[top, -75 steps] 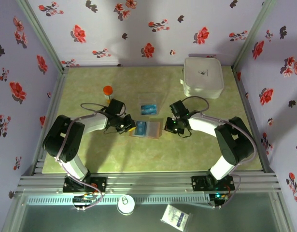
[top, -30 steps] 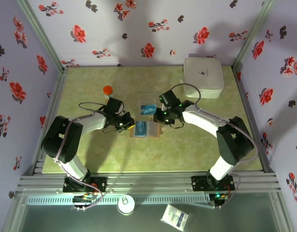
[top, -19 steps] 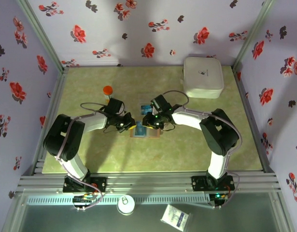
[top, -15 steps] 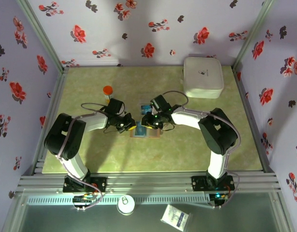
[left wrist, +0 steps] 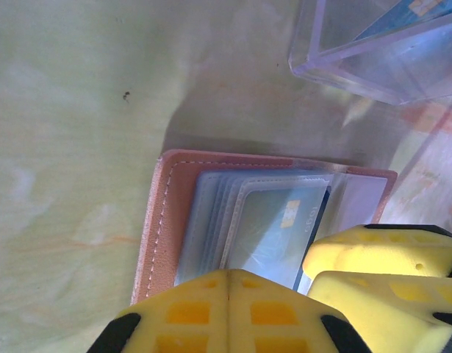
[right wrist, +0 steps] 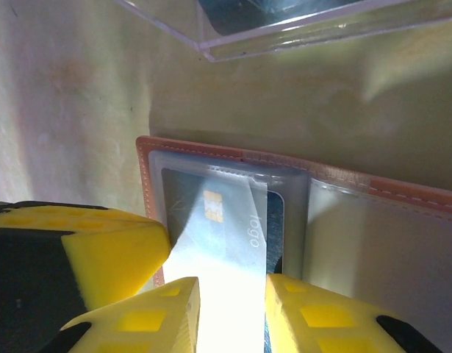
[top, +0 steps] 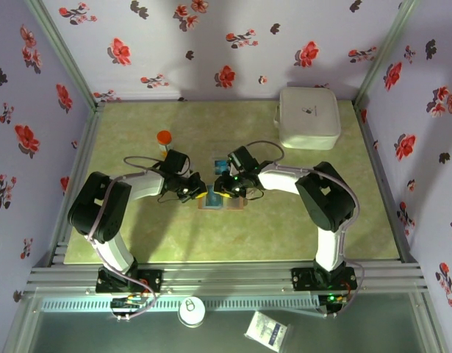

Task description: Take the credit cards out of the card holder

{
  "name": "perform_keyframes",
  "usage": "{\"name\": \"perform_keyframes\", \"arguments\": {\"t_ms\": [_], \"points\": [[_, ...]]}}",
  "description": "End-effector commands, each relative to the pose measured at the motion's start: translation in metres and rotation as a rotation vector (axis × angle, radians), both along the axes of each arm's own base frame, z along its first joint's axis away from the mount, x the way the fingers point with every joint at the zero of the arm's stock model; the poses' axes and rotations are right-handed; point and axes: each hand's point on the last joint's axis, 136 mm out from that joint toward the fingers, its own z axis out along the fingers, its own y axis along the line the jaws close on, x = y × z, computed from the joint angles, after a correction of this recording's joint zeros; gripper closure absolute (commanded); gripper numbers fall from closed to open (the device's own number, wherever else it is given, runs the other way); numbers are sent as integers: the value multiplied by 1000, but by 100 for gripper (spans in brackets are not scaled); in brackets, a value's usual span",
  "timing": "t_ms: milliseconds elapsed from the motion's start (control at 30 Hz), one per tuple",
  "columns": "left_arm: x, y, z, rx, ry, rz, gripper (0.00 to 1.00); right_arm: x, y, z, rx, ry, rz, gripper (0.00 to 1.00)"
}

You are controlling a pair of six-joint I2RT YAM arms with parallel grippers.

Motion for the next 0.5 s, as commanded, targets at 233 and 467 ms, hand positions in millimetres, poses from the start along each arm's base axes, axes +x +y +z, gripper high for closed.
{"name": "perform_keyframes", "arguments": {"t_ms": [233, 467], "points": [[-4, 4, -1, 26, -1, -10, 100, -1, -16, -3, -115, -19, -2, 71], [-2, 4, 3, 21, -8, -7, 100, 1, -13, 8, -93, -43, 1, 71]]}}
